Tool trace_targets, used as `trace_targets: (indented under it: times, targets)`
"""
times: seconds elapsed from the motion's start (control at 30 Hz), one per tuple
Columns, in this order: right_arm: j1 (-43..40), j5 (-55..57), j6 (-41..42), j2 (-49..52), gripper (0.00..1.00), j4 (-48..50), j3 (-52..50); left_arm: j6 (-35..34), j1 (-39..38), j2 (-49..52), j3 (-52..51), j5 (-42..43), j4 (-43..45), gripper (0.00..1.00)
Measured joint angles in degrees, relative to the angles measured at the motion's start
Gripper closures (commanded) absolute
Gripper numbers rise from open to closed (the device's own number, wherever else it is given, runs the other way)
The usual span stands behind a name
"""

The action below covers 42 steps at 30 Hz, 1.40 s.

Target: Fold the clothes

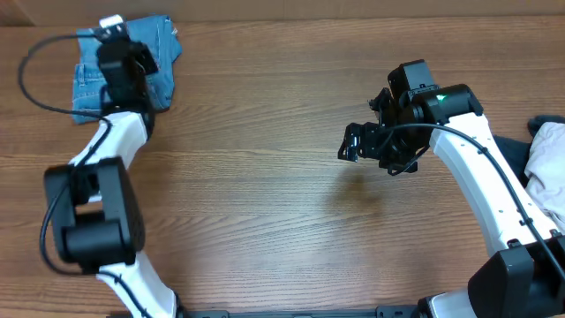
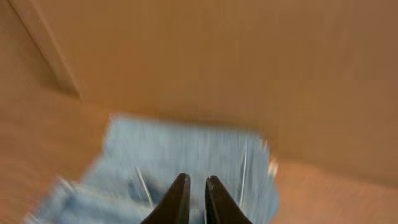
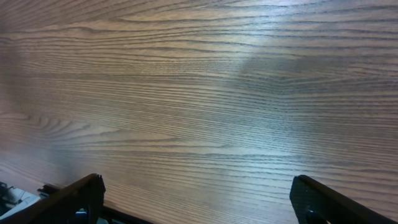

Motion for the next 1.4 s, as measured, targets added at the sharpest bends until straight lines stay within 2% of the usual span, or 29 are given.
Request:
trace_targets:
  times: [0.13,0.5,0.63,0.73,0.8,0.83,0.87,0.9,0.93,1.0,1.1,1.17,1.4]
  targets:
    - [0.00,0.11,0.00,0.00,0.00,0.00,0.00,1.44,1.64,-2.38,0.22,-0.28,-1.27,0.84]
    - [0.00,0.11,0.02,0.00,0.00,0.02,0.00,1.75,9.11,13.88,0.22,-0.04,1.92,0.83]
    - [0.00,0.13,0.17,0.00,0.00,0.26,0.00,1.75,9.68,15.10,0.22,0.39,2.21,0.82]
    - [0.00,0.26,0.79,0.00,0.00,1.33,0.00,1.27,9.68,14.21,0.22,0.83,0.87,0.75]
    - [0.00,1.62,2.95,0.00,0.00,2.21,0.00,0.48,9.66,11.37,0.17,2.84,-0.26,0.62]
    - [0.02,2.38,3.96,0.00,0.00,2.84,-0.02,-0.87,9.62,9.14,0.04,4.39,-0.74,0.60]
    - [0.00,2.82,5.09,0.00,0.00,3.37,0.00,-2.23,9.60,6.03,-0.22,6.38,-1.44,0.53]
    - [0.00,3.15,5.97,0.00,0.00,3.54,-0.02,-3.78,9.49,2.03,-0.33,8.96,-2.10,0.28]
    - [-0.02,3.48,6.95,0.00,0.00,3.93,-0.02,-5.35,9.33,-1.55,-0.35,11.17,-3.06,0.11]
    - [-0.17,3.72,8.09,-0.20,0.00,4.07,0.00,-8.55,9.25,-11.26,-0.28,18.05,-4.87,0.00]
    - [-1.40,4.00,9.01,-2.89,0.00,3.63,0.00,-11.45,9.25,-22.97,-0.04,29.53,-9.64,0.00]
    - [-2.51,4.33,9.20,-5.70,0.00,2.80,0.00,-12.35,9.25,-26.99,0.09,34.71,-12.15,0.00]
    - [-5.99,10.49,9.44,-21.92,0.00,-4.68,0.07,-17.51,9.25,-40.68,0.15,60.65,-27.06,0.00]
